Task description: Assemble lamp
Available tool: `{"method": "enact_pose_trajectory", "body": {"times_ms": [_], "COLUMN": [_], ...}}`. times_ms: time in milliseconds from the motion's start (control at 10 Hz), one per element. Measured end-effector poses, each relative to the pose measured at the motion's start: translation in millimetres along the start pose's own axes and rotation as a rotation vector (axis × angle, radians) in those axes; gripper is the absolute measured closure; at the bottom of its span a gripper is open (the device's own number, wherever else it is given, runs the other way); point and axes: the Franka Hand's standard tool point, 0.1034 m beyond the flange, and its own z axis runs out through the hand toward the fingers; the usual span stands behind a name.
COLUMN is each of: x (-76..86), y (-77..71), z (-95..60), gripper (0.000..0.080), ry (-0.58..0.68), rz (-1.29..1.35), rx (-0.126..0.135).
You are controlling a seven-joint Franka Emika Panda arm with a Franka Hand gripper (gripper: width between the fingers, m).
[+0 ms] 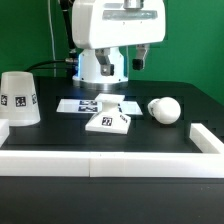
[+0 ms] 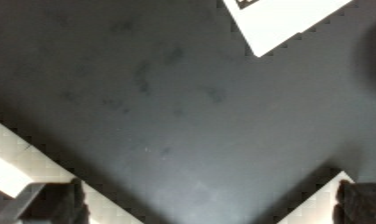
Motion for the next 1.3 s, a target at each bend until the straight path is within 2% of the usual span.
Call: {"method": "enact_pose_trajectory", "body": {"times_ms": [700,800,900,1000,1300], "x": [-3.7,-20.3,-41.6,-50.4,-50.7], "y": [-0.1,0.1,-2.7,-5.8,-9.3], "z": [2.8,10.1,22.7,30.5,32.9], "gripper": [0.0100,0.0100,0.0100,0.0100,0.0100], "ry": [0.008,0.021,0.020,0.021,0.025], "rz": [0.015,0.061,0.090,0.186,0.382], "rx": [0.003,-0.017,-0.024,-0.020,-0.013]}}
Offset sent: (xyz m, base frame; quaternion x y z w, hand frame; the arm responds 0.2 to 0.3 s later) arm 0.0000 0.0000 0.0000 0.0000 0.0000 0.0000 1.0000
